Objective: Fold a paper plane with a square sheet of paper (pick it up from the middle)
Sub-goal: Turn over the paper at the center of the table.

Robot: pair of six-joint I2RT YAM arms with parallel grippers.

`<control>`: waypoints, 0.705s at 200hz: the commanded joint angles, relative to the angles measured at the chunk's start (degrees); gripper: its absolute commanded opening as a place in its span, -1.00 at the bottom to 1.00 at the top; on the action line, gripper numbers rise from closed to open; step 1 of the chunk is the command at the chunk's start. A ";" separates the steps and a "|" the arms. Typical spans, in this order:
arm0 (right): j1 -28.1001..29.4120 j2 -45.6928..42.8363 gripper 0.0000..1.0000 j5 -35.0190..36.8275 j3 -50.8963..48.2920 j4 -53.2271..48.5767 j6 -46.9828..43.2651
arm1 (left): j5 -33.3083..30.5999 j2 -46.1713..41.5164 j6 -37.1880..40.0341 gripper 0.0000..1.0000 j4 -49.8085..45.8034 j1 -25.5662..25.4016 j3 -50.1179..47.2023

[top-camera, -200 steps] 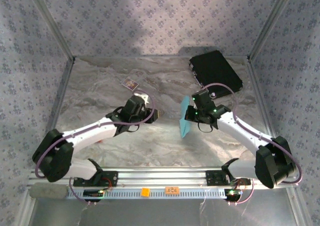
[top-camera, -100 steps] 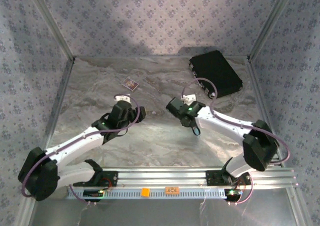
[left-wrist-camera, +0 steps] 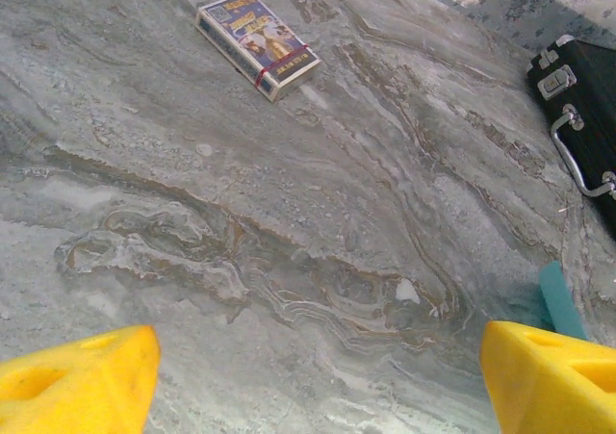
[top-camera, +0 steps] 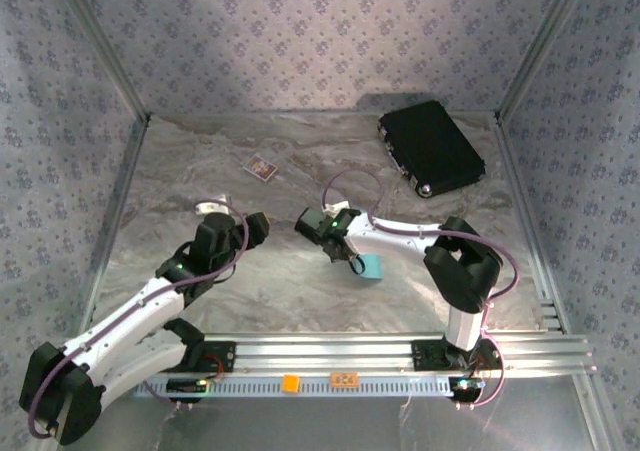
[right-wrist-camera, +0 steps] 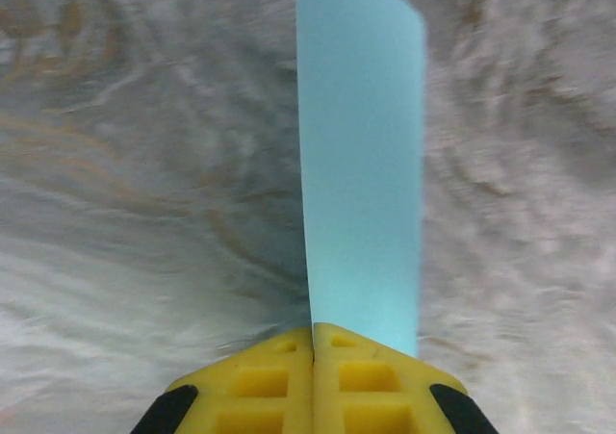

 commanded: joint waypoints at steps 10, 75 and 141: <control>-2.53 -0.12 -0.78 -14.45 -0.95 9.39 0.27 | 1.37 -0.94 0.09 0.77 0.24 0.41 -0.43; -12.55 -7.53 -0.53 -42.78 -16.75 35.12 3.80 | 9.20 3.33 1.93 0.95 4.40 1.09 0.17; -19.95 -19.58 -0.25 -48.57 -27.39 41.65 5.59 | 24.48 19.55 4.86 0.59 6.84 0.00 7.90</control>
